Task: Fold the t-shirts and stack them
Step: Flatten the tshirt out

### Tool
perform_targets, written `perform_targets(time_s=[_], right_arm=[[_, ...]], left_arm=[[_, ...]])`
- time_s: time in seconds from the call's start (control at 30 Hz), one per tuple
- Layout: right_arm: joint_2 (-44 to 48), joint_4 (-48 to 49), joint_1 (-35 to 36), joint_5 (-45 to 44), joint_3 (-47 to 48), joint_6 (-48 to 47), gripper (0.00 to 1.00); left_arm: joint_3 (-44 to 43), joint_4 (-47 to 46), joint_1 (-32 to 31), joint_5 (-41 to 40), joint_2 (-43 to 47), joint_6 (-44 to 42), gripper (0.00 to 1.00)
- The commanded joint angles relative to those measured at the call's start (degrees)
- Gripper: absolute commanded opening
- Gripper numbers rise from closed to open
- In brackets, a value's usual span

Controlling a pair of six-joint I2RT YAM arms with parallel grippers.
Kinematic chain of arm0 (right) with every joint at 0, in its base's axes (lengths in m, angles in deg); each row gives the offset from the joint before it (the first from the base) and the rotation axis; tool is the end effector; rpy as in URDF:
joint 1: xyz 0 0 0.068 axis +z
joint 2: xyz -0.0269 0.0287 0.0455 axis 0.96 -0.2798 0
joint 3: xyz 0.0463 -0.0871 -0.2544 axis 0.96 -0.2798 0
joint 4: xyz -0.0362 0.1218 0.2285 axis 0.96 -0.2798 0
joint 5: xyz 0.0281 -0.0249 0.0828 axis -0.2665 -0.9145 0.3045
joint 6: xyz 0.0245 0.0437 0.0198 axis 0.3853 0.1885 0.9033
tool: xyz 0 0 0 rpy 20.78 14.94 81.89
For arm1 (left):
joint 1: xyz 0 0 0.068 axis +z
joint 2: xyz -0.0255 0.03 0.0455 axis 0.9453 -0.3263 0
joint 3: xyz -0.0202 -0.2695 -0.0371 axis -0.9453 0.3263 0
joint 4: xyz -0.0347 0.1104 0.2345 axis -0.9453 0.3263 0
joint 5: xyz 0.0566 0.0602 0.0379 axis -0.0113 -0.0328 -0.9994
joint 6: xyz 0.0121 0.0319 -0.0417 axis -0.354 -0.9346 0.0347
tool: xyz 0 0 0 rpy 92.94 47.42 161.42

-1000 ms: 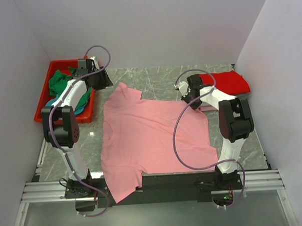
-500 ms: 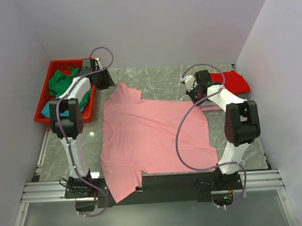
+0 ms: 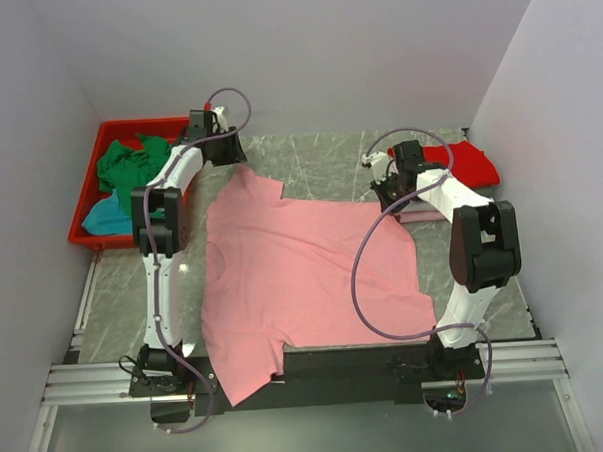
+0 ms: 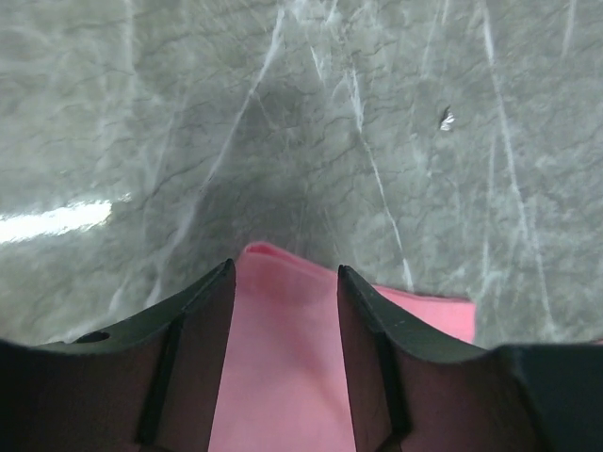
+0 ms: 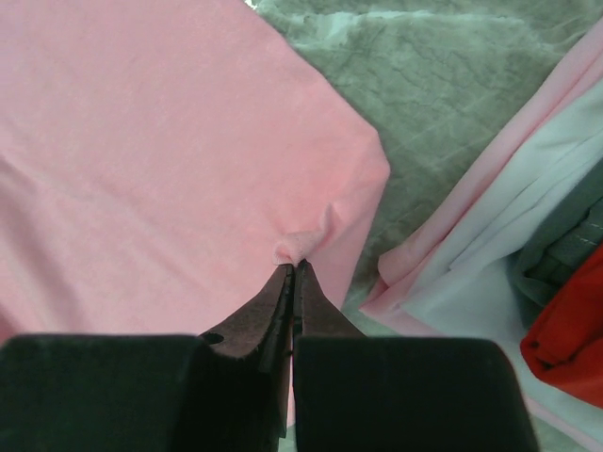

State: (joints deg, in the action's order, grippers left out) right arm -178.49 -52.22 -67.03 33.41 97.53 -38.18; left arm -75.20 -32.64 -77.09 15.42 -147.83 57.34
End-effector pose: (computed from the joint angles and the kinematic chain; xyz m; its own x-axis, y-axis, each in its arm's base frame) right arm 0.3755 0.0534 0.2054 -0.6341 -0.5596 -0.5336 -0.6383 0.7683 -0.0472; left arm 0.5491 -0.0695 0.1930 -0.7245 -0.1667 -0.6688 0.1400 0.9145 -0.3795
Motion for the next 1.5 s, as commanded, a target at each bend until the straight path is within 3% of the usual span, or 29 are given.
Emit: perform_targets(time_s=[0.0, 0.23, 0.43, 0.7, 1.0, 1.17, 1.47], right_arm=[[4.16, -0.59, -1.18, 3.01, 1.35, 0.71, 0.00], [4.43, -0.94, -1.89, 5.38, 1.44, 1.06, 0.00], [4.16, -1.47, -1.97, 6.00, 1.79, 1.32, 0.00], [4.51, -1.91, -2.59, 6.35, 1.70, 1.15, 0.00], [4.42, -2.53, -2.68, 6.88, 1.88, 0.97, 0.00], [4.43, -2.79, -2.77, 6.97, 1.96, 0.80, 0.00], [4.86, -3.41, -2.77, 7.14, 2.58, 0.80, 0.00]], left_arm=[[-5.98, 3.37, -0.11, -0.51, -4.20, -2.70, 0.53], [-4.06, 2.77, -0.20, -4.47, -3.61, -5.51, 0.54], [-9.86, 7.34, -1.33, -6.31, -7.47, -7.09, 0.54], [-10.39, 7.08, -2.39, -6.14, -8.18, -7.01, 0.50], [-12.32, 6.20, -2.39, -4.82, -8.62, -4.81, 0.30], [-12.41, 5.85, -2.39, -6.13, -8.09, -4.20, 0.04], [-9.25, 1.64, -2.39, -7.02, -0.11, -3.32, 0.00]])
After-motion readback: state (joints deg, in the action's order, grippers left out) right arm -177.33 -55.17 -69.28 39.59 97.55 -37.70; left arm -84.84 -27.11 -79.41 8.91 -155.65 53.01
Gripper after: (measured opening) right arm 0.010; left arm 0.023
